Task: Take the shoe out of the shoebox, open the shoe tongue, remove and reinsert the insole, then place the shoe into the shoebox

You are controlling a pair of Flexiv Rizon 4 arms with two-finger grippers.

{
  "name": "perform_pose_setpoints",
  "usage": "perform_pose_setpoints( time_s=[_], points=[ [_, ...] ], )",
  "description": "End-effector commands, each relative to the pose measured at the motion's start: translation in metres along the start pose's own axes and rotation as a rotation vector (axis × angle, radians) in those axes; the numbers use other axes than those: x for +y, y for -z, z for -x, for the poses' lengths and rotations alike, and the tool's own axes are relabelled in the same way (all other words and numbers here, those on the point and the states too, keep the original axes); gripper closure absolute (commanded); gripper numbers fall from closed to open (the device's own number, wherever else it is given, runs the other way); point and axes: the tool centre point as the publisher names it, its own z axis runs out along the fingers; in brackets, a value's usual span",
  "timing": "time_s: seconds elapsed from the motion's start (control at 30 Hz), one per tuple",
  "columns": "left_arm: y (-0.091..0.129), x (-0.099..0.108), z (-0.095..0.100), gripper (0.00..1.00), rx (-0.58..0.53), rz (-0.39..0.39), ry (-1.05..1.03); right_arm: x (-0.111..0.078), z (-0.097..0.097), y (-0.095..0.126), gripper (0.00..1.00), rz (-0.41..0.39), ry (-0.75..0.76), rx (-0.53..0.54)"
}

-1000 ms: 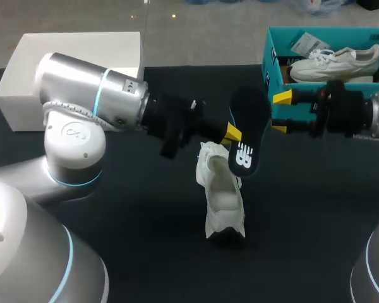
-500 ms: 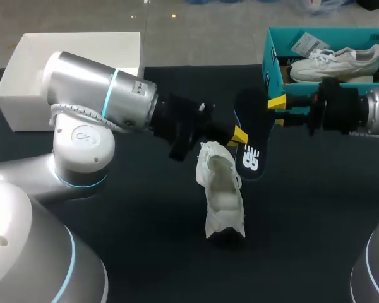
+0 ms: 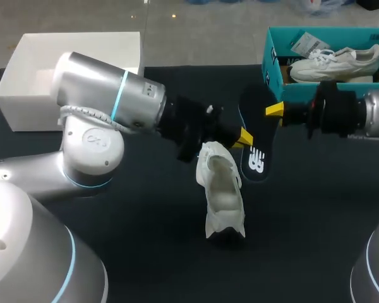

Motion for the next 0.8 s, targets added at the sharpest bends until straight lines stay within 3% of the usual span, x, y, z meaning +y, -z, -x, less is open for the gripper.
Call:
perform_pose_setpoints(
  time_s=[0.03, 0.07, 0.1, 0.43, 0.6, 0.8],
  points=[
    [-0.002, -0.002, 0.002, 0.71, 0.015, -0.020, 0.013, 0.000, 0.005, -0.004, 1.00, -0.003, -0.004, -0.001],
    [-0.001, -0.002, 0.003, 0.41, 0.021, -0.025, 0.015, -0.001, 0.007, -0.004, 1.00, -0.004, -0.006, -0.001],
    [0.004, -0.001, 0.004, 0.00, 0.028, -0.041, 0.032, -0.001, 0.009, -0.004, 1.00, -0.005, -0.011, -0.002],
    [0.064, 0.012, 0.004, 0.00, 0.335, -0.209, 0.190, -0.009, 0.026, -0.005, 1.00, -0.019, -0.015, -0.061],
    [0.080, 0.022, 0.010, 0.00, 0.520, -0.294, 0.247, -0.014, 0.031, -0.007, 1.00, -0.029, -0.018, -0.071],
    [0.084, 0.031, 0.012, 0.00, 0.666, -0.243, 0.260, -0.019, 0.034, -0.010, 1.00, -0.046, -0.012, -0.092]
  ],
)
